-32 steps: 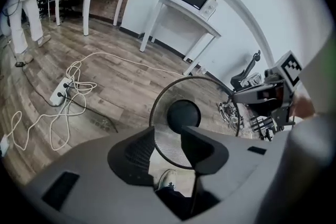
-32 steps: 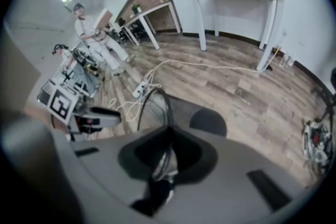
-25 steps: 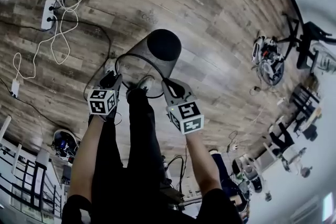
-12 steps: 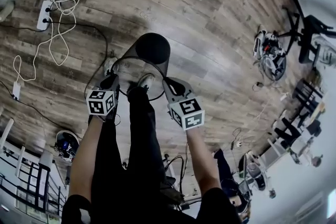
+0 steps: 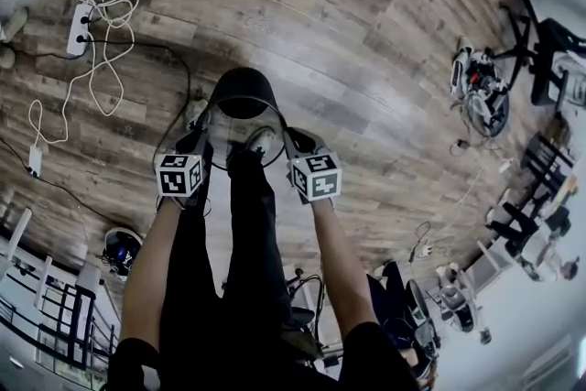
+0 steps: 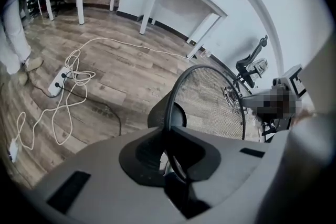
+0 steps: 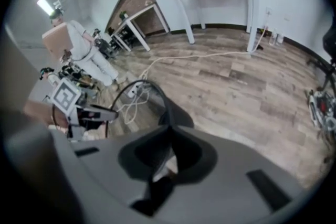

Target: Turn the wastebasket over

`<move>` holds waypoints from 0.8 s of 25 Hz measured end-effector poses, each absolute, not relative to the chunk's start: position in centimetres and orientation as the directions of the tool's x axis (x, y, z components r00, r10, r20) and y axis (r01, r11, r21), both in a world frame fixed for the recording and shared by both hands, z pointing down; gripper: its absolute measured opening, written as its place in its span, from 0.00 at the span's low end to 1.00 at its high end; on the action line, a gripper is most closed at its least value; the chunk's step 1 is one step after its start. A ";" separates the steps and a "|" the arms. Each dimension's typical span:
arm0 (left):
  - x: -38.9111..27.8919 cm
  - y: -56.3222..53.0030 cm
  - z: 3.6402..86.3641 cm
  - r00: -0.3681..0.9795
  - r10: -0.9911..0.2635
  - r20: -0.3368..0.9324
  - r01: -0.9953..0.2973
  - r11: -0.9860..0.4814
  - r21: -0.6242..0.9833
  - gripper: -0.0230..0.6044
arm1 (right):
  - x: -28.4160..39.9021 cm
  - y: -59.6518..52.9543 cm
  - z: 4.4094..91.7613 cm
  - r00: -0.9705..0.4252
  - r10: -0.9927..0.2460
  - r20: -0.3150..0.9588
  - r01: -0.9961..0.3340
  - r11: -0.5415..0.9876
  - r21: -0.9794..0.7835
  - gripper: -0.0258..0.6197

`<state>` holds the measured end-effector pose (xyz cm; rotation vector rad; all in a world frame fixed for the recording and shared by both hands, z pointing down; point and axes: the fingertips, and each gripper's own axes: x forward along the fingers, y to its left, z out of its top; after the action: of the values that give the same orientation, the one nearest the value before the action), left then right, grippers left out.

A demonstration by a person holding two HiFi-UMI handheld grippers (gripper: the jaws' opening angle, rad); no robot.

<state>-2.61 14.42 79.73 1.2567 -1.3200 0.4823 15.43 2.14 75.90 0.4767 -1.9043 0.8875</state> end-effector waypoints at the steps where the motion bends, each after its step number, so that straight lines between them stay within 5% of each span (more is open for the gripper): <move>1: -2.6 14.4 80.0 0.272 -0.366 0.890 -0.857 0.329 0.397 0.13 | 15.7 2.3 76.6 -0.473 0.033 0.880 -0.654 0.657 -0.376 0.11; 20: -3.8 7.4 87.9 0.291 -0.357 0.888 -0.927 0.122 0.353 0.13 | 17.9 1.5 86.7 -0.381 -0.076 0.921 -0.852 0.415 -0.319 0.11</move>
<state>-3.77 7.43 87.93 1.4454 -1.2672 0.6448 17.88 1.51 86.74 0.8071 -1.7566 1.0658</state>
